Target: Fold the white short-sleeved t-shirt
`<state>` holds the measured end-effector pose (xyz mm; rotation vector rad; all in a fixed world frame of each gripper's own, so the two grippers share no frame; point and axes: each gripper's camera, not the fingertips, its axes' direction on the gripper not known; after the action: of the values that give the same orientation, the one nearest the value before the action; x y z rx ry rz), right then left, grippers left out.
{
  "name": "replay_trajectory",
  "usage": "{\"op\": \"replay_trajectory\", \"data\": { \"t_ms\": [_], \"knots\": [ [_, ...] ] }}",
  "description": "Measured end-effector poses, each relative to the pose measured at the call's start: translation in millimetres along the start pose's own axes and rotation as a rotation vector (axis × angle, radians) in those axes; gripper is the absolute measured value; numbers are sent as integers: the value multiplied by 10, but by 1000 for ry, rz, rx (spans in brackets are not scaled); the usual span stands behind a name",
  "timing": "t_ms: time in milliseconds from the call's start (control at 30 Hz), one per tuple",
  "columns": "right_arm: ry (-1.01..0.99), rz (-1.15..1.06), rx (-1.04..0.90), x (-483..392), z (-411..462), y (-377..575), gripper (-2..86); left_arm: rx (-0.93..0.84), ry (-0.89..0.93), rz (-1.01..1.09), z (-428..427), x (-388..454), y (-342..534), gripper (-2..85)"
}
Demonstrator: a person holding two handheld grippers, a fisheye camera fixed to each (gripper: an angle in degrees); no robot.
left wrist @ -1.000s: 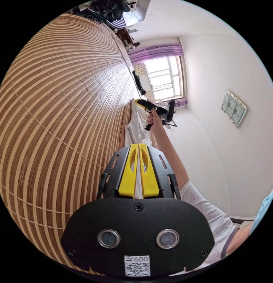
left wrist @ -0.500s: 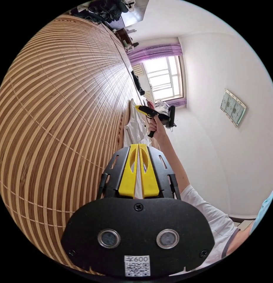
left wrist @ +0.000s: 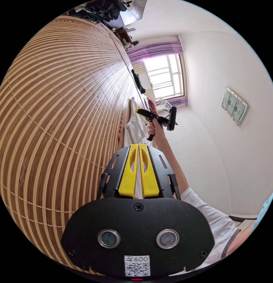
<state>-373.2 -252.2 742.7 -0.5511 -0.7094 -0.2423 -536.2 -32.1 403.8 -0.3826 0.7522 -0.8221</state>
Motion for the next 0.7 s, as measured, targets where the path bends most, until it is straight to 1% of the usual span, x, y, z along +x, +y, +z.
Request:
{"op": "replay_trajectory", "data": {
  "t_ms": [133, 200, 333, 467, 533, 700],
  "knots": [
    [-23, 29, 2, 9, -134, 271, -9, -3, -6, 1, -16, 3, -23, 1],
    [-24, 22, 4, -18, -178, 407, -9, 27, -18, -1, -69, 3, -20, 1],
    [35, -15, -15, -12, -128, 601, -9, 47, -7, -8, -93, -5, -11, 1],
    [-47, 128, 15, 266, -259, 738, -9, 33, -18, -11, -41, -9, -16, 1],
    [-86, 121, 51, 257, -373, 877, -9, 28, -17, -8, -25, 2, -24, 1],
    [-68, 92, 22, 184, -399, 1260, -9, 30, -23, 2, -8, 32, -22, 1]
  ]
}}
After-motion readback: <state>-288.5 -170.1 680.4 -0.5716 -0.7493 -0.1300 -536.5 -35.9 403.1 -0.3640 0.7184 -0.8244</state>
